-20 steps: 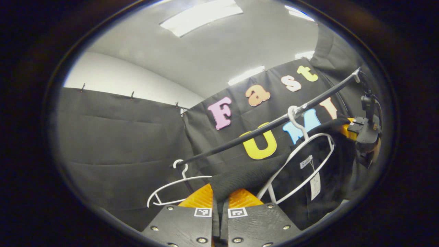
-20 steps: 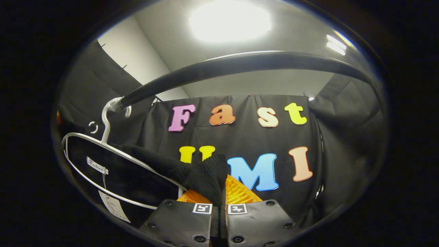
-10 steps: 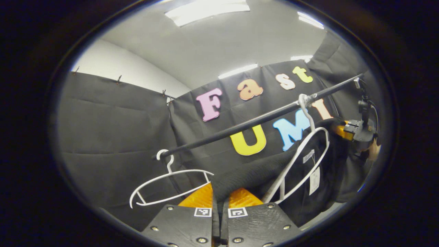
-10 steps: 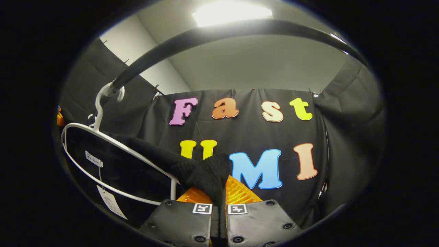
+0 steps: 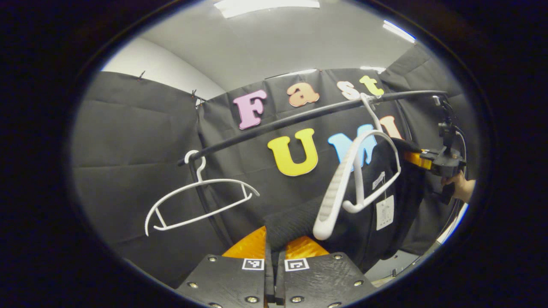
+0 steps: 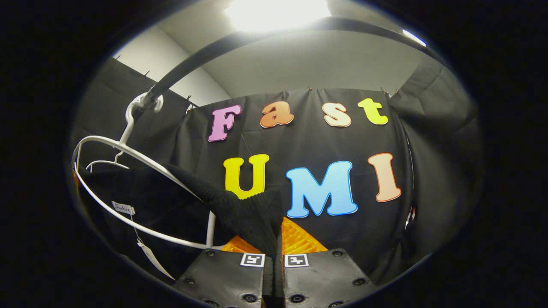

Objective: Grasp the clothes on the hanger with both hands and then place them into the laundry hamper below.

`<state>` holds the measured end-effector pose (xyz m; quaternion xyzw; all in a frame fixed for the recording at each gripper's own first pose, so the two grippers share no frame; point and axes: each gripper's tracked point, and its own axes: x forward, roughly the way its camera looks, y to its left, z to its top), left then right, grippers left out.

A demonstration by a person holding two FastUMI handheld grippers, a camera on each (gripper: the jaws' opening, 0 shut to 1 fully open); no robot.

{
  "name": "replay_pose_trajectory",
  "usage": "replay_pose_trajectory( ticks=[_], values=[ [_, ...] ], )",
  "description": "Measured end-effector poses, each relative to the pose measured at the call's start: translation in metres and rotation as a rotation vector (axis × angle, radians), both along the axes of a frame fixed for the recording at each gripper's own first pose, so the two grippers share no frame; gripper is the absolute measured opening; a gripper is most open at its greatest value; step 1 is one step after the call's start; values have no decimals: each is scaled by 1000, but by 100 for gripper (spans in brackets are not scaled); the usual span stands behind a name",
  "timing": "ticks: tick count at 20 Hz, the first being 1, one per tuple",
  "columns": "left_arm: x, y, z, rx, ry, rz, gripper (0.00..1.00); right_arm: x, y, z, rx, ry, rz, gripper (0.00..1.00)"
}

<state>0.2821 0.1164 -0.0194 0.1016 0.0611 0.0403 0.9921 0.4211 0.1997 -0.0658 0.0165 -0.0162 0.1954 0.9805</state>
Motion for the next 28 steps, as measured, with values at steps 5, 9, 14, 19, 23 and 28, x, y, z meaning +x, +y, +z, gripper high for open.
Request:
replay_pose_trajectory(
  ticks=[5,9,14,19,23,28],
  values=[
    [-7,-9,-35,-51,38,-14,2,-15,-1,-18,52,77,28,3],
    [-22,-20,-49,-44,44,-18,2,-17,2,-27,69,116,40,2],
    [-31,-32,-63,-89,50,-36,2,-20,4,-38,146,195,68,3],
    [-38,-41,-82,-107,75,-33,2,-36,-4,-52,152,235,71,3],
    [-32,-49,-94,-129,90,-33,2,-42,-8,-66,153,283,74,3],
    [-30,-65,-110,-113,119,-45,2,-52,-37,-99,153,381,-6,3]
  ],
)
